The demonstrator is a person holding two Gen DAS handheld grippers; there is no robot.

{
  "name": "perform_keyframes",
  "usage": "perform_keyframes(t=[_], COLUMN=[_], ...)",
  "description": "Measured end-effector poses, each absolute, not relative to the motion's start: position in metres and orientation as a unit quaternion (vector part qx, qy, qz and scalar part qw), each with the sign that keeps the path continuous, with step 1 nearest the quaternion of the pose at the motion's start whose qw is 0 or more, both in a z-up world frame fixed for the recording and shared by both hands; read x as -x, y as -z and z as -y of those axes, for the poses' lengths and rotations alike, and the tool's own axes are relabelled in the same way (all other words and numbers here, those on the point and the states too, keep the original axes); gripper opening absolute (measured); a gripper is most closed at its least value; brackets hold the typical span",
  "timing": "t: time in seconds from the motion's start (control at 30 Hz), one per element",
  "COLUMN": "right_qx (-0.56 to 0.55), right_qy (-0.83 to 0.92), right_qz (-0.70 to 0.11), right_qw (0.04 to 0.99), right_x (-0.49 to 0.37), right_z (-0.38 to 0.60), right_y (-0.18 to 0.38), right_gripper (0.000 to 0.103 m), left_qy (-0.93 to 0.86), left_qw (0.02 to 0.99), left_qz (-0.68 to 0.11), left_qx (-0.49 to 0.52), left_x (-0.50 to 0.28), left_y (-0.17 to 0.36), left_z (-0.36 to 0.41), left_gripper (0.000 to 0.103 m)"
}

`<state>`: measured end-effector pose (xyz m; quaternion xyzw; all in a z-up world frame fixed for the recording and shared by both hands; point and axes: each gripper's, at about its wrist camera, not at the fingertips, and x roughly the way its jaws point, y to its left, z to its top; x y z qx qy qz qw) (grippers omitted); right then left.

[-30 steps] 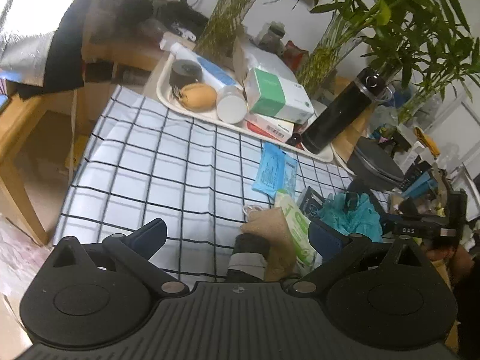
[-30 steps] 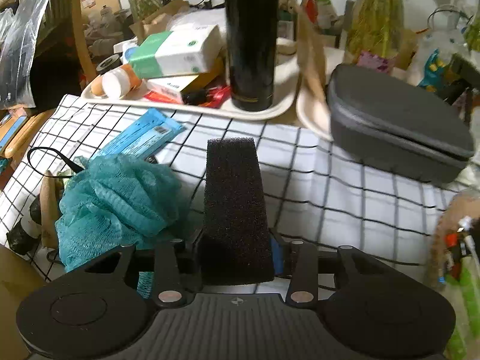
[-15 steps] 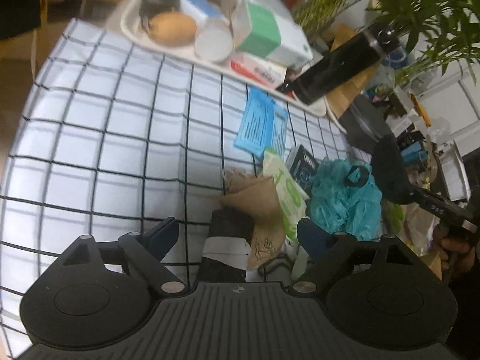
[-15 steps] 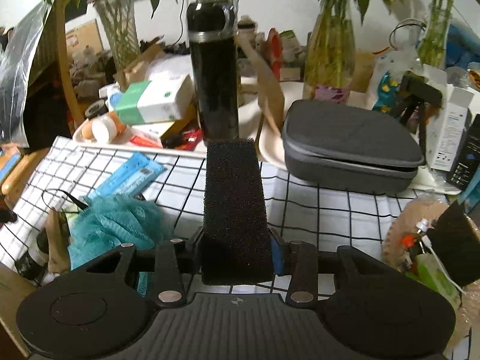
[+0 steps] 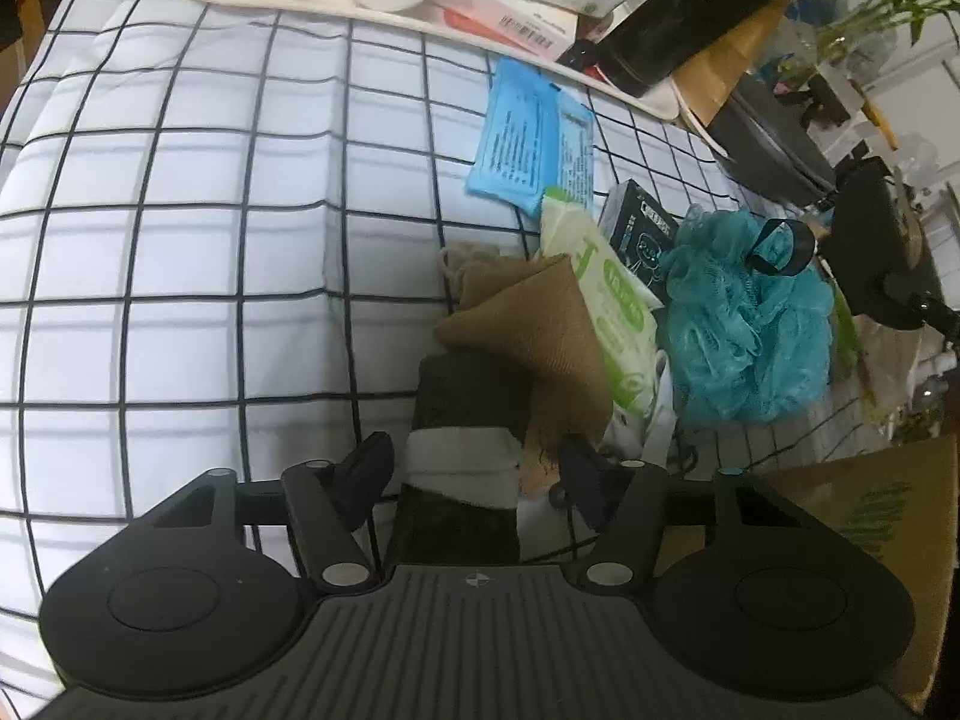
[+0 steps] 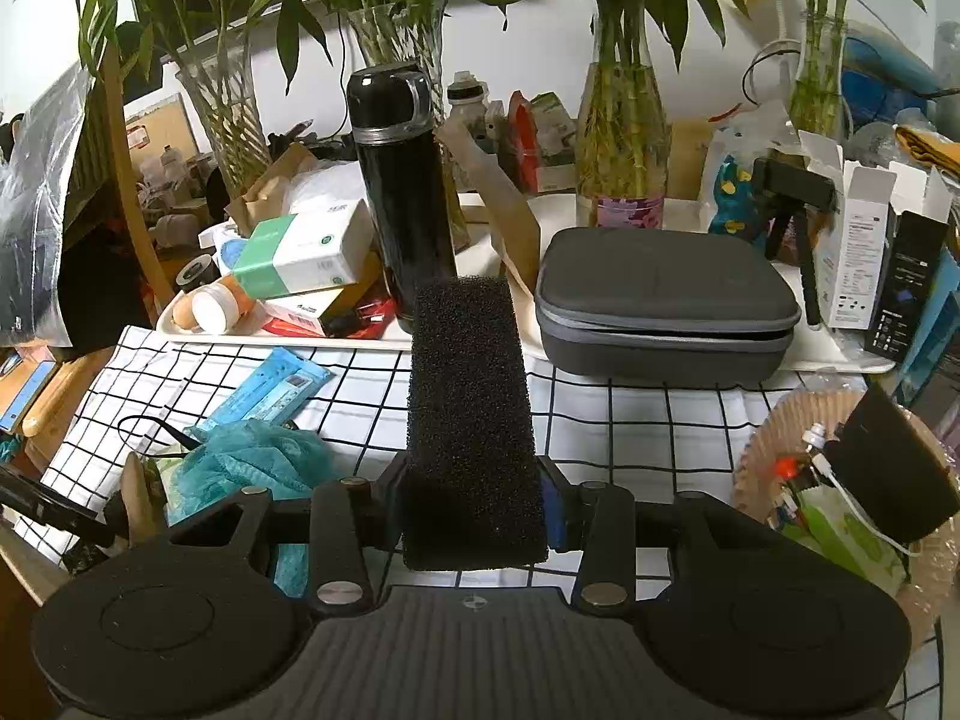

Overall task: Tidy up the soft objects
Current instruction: 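Close the left gripper on the black roll with white band and lift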

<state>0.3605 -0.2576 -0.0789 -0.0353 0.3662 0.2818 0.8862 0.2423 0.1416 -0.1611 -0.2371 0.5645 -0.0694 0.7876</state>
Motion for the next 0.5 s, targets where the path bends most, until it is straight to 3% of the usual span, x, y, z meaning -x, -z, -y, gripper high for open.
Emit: perform_keyframes(t=[0.03,0.13,0.5], right_qx=[0.036,0.037,0.032], right_qy=[-0.282,-0.281,-0.276], right_qz=[-0.366,-0.367,-0.371], right_qw=[0.886,0.886,0.886], right_x=[-0.36,-0.357,-0.345], right_z=[0.258,0.259,0.267], right_y=[0.079,0.078,0.076], right_gripper=[0.045,0.045,0.045], left_qy=[0.069,0.058,0.027], left_qw=[0.789,0.795,0.837], left_qz=[-0.563,-0.564,-0.507], left_qx=[0.237,0.215,0.205], left_x=[-0.243,-0.242,-0.239], left_y=[0.161,0.16,0.131], left_z=[-0.141,-0.137,-0.145], left_gripper=[0.059,0.043,0.042])
